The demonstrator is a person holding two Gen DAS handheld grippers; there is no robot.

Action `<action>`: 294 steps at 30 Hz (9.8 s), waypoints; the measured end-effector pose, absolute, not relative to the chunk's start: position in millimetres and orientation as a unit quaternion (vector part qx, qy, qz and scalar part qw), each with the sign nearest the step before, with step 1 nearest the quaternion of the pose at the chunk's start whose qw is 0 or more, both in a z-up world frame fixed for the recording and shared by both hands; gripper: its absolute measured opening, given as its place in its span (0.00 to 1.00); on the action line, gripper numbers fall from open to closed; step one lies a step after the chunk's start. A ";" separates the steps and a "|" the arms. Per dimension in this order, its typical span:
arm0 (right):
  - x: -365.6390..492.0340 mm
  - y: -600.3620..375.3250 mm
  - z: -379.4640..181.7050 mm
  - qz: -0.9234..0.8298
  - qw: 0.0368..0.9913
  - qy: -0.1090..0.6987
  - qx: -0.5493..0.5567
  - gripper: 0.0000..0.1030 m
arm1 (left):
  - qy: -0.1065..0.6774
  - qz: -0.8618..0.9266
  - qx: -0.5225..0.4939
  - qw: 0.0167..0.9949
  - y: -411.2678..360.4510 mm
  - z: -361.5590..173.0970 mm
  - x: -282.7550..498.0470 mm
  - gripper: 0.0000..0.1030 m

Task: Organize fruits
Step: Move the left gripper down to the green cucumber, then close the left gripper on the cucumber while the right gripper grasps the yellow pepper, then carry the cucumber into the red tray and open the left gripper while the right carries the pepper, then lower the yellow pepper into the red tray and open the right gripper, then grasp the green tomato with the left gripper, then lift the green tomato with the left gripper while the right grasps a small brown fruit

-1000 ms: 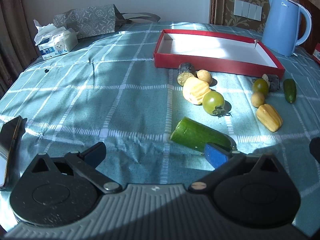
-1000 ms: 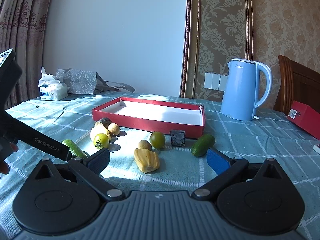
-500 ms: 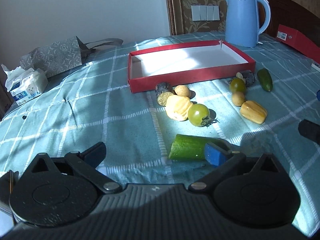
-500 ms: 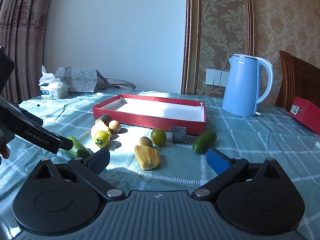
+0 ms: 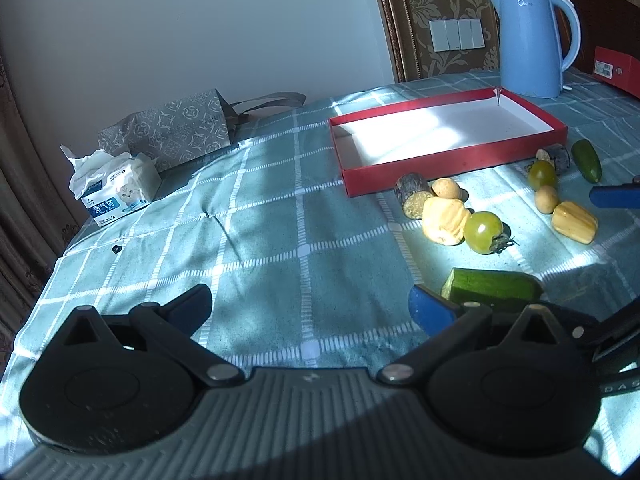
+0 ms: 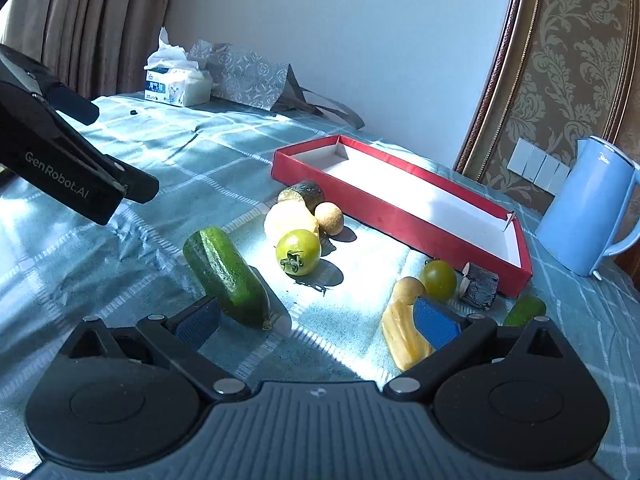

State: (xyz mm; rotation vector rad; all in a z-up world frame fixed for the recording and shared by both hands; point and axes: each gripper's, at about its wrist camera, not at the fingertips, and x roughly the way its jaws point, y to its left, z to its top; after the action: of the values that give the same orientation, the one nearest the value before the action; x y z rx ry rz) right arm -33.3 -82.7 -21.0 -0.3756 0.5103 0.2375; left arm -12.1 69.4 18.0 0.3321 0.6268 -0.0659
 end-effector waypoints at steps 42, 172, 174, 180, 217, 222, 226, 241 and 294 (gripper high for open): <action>-51.1 -157.1 1.0 0.029 0.972 0.210 -0.105 1.00 | 0.342 -0.473 0.371 0.723 0.0 -2.5 60.7 0.35; 67.2 -216.1 55.5 0.093 0.975 0.203 -0.021 0.39 | 0.197 0.058 0.073 0.976 -12.6 50.0 117.4 0.89; 84.8 -216.0 55.4 0.086 0.975 0.205 -0.012 0.39 | 0.187 0.058 0.069 0.978 -10.2 47.1 113.8 0.89; 133.9 -213.0 50.4 0.078 0.970 0.229 0.013 0.39 | 0.171 0.033 0.056 0.983 -7.2 40.4 113.6 0.89; 31.8 -198.7 55.0 0.081 0.972 0.216 -0.049 0.59 | 0.217 -0.015 -0.007 0.976 43.4 52.2 87.6 0.95; 11.1 -192.1 27.8 0.108 0.965 0.238 -0.036 0.59 | 0.240 -0.049 0.009 0.970 44.1 46.6 54.2 0.95; 9.4 -188.9 12.5 0.123 0.958 0.258 -0.028 0.56 | 0.241 -0.051 0.030 0.969 35.6 34.9 29.5 0.95; -23.2 -203.9 9.4 0.090 0.967 0.236 -0.029 0.55 | 0.230 -0.155 0.138 0.951 -25.7 -5.9 1.7 0.71; 37.7 -152.6 -29.0 0.107 0.943 0.310 -0.048 0.27 | 0.239 -0.030 -0.007 0.971 48.4 -5.5 52.1 0.28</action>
State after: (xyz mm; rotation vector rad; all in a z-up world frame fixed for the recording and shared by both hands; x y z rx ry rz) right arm 37.7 -152.6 -29.0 -0.0974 0.6323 0.2173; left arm 52.1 48.4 -5.5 -0.0145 0.4818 -0.0596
